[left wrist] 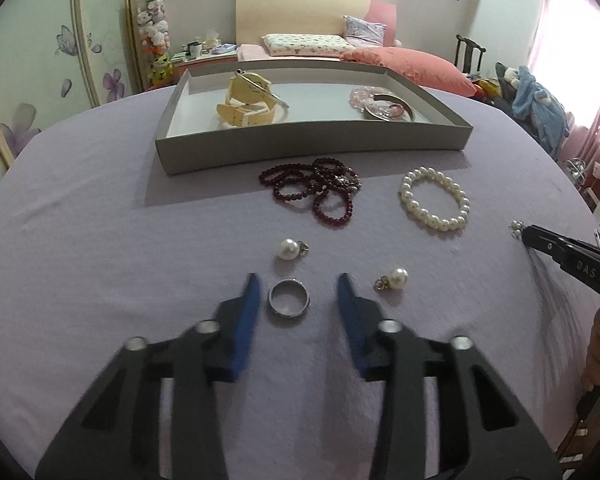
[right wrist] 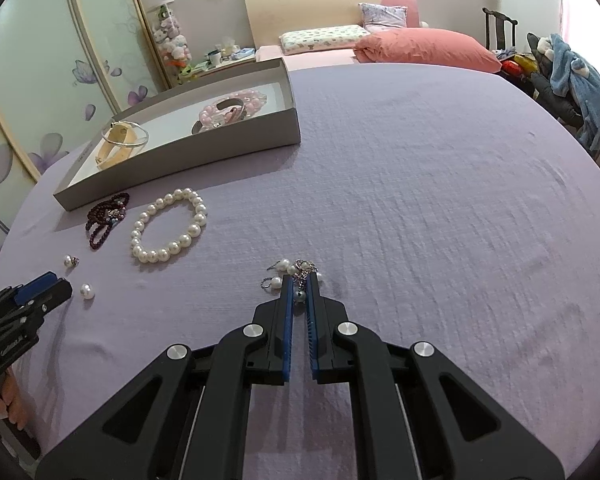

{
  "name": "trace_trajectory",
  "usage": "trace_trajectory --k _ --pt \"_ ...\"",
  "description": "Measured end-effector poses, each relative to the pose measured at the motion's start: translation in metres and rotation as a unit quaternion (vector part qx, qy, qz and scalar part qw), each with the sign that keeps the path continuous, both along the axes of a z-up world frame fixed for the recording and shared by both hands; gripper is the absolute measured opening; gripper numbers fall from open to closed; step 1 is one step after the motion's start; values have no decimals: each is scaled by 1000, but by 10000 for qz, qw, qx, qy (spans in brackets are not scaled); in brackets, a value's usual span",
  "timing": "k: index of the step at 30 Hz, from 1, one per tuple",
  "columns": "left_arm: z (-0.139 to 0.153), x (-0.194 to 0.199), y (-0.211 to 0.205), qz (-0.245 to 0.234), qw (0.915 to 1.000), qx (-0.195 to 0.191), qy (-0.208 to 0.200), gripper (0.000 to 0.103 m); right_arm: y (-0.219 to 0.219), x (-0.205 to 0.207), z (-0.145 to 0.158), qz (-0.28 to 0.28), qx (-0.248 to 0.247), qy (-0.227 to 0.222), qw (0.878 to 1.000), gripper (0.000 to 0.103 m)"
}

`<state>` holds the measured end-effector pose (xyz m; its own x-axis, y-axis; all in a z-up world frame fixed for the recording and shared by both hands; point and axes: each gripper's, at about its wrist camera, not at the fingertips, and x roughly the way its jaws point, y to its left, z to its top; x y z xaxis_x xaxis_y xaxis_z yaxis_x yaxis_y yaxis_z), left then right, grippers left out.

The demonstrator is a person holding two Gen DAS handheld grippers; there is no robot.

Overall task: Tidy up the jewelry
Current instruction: 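Grasp the silver pearl earring with the right tool, then grasp the silver ring with the left tool while the right tool holds the earring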

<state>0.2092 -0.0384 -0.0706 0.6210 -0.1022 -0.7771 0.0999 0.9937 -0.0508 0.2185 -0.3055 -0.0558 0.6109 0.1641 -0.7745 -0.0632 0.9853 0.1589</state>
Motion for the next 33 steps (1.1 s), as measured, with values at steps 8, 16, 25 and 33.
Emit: trace_trajectory --k 8,16,25,33 --pt "3 -5 14 90 9997 -230 -85 22 1 -1 1 47 91 0 9999 8" --pt "39 -22 53 564 9948 -468 -702 22 4 -12 19 203 265 -435 9985 8" --pt "58 -35 65 698 9904 -575 -1042 22 10 -22 54 409 456 -1143 9916 8" --pt "61 -40 62 657 9901 -588 -1092 22 18 -24 64 542 488 -1337 9883 8"
